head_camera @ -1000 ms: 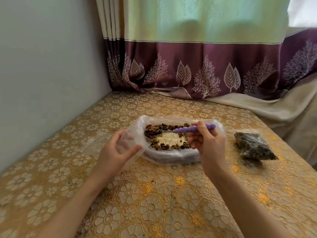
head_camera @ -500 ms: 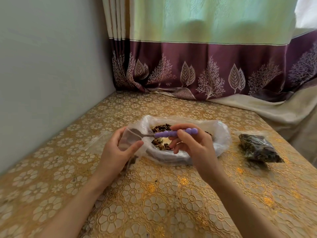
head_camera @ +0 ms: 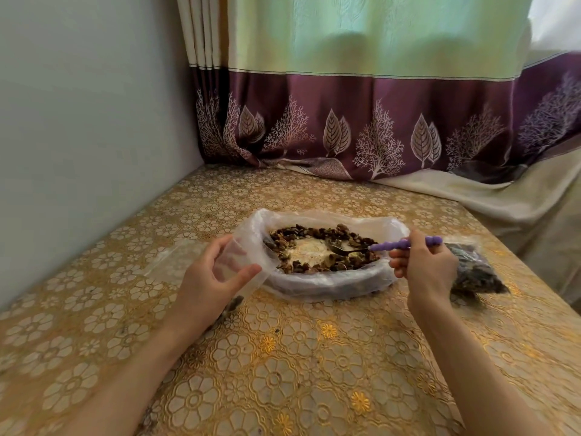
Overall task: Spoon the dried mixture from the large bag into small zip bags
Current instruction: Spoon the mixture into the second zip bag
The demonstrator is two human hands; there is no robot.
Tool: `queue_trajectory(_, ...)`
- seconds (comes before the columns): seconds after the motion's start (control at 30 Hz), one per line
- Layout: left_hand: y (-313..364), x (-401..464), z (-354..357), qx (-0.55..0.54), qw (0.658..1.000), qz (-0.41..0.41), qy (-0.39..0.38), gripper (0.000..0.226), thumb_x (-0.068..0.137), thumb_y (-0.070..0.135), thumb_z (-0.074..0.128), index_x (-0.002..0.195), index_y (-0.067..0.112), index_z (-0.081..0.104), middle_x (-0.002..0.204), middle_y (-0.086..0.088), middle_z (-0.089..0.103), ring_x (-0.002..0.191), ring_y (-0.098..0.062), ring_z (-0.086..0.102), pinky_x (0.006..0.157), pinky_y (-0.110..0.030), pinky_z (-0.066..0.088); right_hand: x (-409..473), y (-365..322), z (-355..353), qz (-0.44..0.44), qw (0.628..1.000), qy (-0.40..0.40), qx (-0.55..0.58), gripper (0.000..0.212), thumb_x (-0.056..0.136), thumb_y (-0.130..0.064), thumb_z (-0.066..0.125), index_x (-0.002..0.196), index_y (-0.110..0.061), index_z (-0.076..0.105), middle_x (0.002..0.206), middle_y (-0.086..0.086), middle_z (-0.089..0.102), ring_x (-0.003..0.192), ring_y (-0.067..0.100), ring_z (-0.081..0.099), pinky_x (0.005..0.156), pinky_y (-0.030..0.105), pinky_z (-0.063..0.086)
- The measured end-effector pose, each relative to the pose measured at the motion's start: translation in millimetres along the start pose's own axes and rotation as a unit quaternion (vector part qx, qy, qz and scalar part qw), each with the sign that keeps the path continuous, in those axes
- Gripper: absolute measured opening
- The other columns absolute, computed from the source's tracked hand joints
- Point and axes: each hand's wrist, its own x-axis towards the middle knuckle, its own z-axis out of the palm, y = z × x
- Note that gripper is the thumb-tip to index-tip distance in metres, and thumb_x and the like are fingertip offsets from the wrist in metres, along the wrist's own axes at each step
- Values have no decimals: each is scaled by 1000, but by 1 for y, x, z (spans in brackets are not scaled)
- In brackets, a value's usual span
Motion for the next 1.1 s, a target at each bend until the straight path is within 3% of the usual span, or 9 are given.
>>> queue_trajectory(0.1, -1, 0, -1, 27, 1000, 8, -4, 82, 62, 63, 61, 131, 22, 46, 105, 19, 59, 89, 10, 56, 71, -14, 48, 4, 1, -3, -32, 998, 24, -38, 27, 95, -14, 47, 70, -10, 55, 45, -8, 62, 36, 3, 49, 36, 14, 37)
queue_trajectory(0.23, 1, 0, 1, 25, 999, 19, -9, 82, 61, 62, 59, 130, 18, 47, 101, 20, 57, 86, 18, 53, 66, -1, 44, 6, 2, -3, -103, 989, 51, -95, 27, 96, -19, 47, 70, -17, 55, 51, -10, 65, 40, 1, 54, 49, 20, 45)
queue_trajectory(0.3, 1, 0, 1, 25, 999, 16, -13, 83, 61, 62, 59, 130, 16, 48, 103, 18, 59, 87, 14, 55, 67, -4, 46, 5, 5, -1, -134, 981, 54, -130, 27, 96, -22, 47, 70, -20, 55, 58, -8, 67, 43, 1, 57, 53, 21, 49)
queue_trajectory(0.43, 0, 0, 1, 30, 999, 19, -14, 82, 61, 60, 59, 130, 15, 48, 101, 17, 60, 85, 11, 56, 69, -6, 47, 4, 9, 3, -171, 969, 48, -174, 26, 96, -24, 49, 70, -24, 54, 69, -8, 69, 56, 15, 65, 65, 34, 53)
queue_trajectory(0.53, -1, 0, 0, 28, 999, 18, -9, 79, 63, 58, 60, 129, 16, 49, 98, 16, 60, 84, 10, 56, 69, -6, 47, 2, 12, 3, -182, 965, 39, -187, 24, 96, -26, 49, 73, -23, 57, 71, -6, 69, 58, 13, 65, 63, 28, 52)
queue_trajectory(0.7, -1, 1, 0, 24, 999, 16, -13, 76, 63, 59, 61, 128, 21, 49, 101, 16, 60, 87, 13, 55, 68, -4, 45, 1, 14, 3, -155, 968, 23, -197, 18, 96, -25, 51, 80, -23, 60, 82, 6, 71, 67, 22, 65, 69, 37, 54)
queue_trajectory(0.87, -1, 0, -1, 28, 999, 10, -36, 67, 55, 62, 66, 116, 46, 42, 108, 28, 52, 97, 9, 52, 76, -16, 47, 0, 14, 2, -95, 980, 18, -175, 26, 94, -21, 54, 70, -31, 61, 83, 11, 67, 81, 27, 62, 79, 45, 50)
queue_trajectory(0.97, 3, -2, -1, 35, 998, 15, -55, 67, 52, 60, 70, 112, 52, 39, 108, 32, 48, 97, 2, 56, 76, -27, 53, 3, 17, 1, -36, 991, 24, -127, 19, 95, -20, 52, 87, -12, 67, 75, 8, 65, 68, 17, 56, 66, 36, 48)
queue_trajectory(1.1, 4, -3, -1, 42, 998, 17, -49, 72, 54, 58, 69, 120, 41, 44, 107, 27, 51, 93, -8, 59, 76, -38, 55, 3, 19, 1, -18, 996, 39, -76, 23, 93, -19, 52, 73, -17, 63, 64, 1, 59, 59, 12, 49, 58, 28, 40)
